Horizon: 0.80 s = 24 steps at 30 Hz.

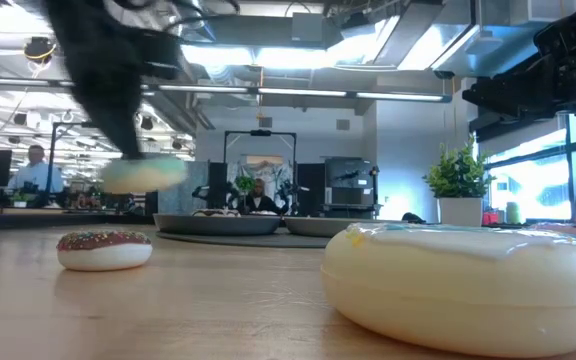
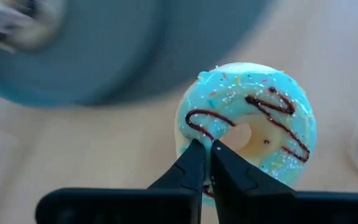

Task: Pick & Place donuts
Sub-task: Put the big blue doughnut on the dark gray plate

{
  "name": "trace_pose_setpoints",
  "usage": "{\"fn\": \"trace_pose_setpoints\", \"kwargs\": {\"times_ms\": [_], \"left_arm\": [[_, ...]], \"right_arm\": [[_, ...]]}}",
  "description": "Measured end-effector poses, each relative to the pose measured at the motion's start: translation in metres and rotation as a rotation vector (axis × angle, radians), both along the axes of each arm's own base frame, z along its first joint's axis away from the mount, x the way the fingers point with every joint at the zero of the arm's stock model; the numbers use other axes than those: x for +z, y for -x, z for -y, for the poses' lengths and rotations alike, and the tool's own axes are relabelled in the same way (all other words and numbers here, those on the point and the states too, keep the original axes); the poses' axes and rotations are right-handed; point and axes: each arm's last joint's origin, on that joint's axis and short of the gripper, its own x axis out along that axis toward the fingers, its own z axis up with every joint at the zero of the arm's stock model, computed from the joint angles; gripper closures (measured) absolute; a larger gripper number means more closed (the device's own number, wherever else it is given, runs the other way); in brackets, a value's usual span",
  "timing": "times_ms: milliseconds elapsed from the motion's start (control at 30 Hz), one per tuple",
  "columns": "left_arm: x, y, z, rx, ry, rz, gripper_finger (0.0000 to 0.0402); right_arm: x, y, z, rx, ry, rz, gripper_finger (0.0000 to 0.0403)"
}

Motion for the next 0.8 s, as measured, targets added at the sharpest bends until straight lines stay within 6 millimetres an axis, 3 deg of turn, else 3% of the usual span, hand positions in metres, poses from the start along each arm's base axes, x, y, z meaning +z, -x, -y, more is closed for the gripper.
{"fn": "trace_pose_setpoints", "kwargs": {"times_ms": [200, 400, 567, 800], "left_arm": [[0.003, -0.006, -0.062, 0.277, -0.06, 0.024, 0.039], [-0.003, -0.001, -0.109, 0.407, 0.119, 0.0, 0.0388], [-0.012, -0.001, -0.129, 0.449, 0.137, -0.021, 0.0387], [-0.022, -0.012, -0.138, 0.406, 0.203, 0.023, 0.0387]], "right_arm": [[0.0, 0.0, 0.0, 0.0, 0.0, 0.0, 0.0267], [0.0, 0.0, 0.0, 0.0, 0.0, 0.001, 0.0267], [0.0, 0.0, 0.0, 0.0, 0.003, 0.0, 0.0267], [0.0, 0.0, 0.0, 0.0, 0.004, 0.0, 0.0267]]}}
